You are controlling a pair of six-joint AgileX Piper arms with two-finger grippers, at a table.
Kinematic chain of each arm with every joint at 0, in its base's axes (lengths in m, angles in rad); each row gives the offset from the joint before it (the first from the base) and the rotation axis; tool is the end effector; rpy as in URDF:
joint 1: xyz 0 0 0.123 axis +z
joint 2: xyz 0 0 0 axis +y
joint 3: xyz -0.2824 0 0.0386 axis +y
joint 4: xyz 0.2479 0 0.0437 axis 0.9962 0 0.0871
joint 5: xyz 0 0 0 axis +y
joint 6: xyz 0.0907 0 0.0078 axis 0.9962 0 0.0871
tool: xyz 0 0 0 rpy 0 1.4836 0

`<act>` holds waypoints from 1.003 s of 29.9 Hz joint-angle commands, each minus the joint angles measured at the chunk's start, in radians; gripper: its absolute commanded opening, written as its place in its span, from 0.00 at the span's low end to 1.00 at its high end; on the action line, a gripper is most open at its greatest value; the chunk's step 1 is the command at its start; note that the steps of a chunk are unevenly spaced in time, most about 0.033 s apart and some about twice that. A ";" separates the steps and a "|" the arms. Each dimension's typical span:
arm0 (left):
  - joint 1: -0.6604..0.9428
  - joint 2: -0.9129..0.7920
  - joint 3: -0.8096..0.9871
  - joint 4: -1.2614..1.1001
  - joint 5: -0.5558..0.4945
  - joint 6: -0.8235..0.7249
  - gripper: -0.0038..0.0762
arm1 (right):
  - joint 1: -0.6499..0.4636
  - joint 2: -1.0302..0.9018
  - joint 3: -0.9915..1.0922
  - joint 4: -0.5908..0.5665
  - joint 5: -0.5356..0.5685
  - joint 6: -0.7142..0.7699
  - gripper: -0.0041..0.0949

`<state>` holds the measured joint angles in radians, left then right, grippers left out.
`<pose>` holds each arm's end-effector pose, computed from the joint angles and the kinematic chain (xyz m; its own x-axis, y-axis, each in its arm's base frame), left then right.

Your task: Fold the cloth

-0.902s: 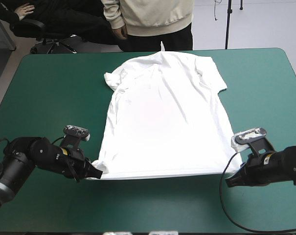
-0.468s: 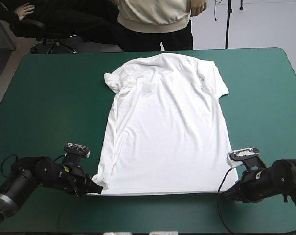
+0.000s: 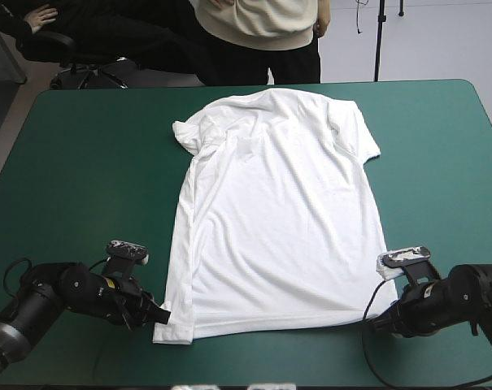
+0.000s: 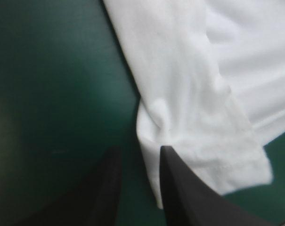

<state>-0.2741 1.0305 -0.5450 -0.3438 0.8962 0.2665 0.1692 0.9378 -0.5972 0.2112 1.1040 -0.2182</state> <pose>0.1416 -0.0647 0.2242 -0.9013 0.3000 -0.3125 0.3798 0.8943 -0.2367 0.1272 0.0390 0.2447 -0.9292 -0.2800 -0.2412 -0.3216 0.9342 0.1544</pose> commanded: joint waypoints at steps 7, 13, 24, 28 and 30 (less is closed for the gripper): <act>0.002 -0.023 -0.103 -0.091 -0.042 0.016 0.42 | -0.008 -0.036 -0.051 0.131 0.048 -0.085 0.49; 0.002 0.000 -0.274 -0.099 -0.140 0.016 0.42 | -0.008 -0.080 -0.135 0.036 0.044 -0.065 0.55; 0.005 0.328 -0.549 -0.070 -0.267 0.023 0.48 | -0.008 -0.085 -0.352 -0.007 -0.180 -0.054 0.55; 0.005 0.482 -0.663 -0.067 -0.294 0.014 0.48 | -0.008 -0.076 -0.374 -0.007 -0.207 -0.072 0.55; 0.005 0.551 -0.714 -0.067 -0.316 0.015 0.48 | -0.008 -0.064 -0.375 -0.007 -0.202 -0.072 0.54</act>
<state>-0.2703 1.5383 -1.1709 -0.3911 0.6489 0.2901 0.1683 0.8633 -0.9367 0.1992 0.9527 -0.2782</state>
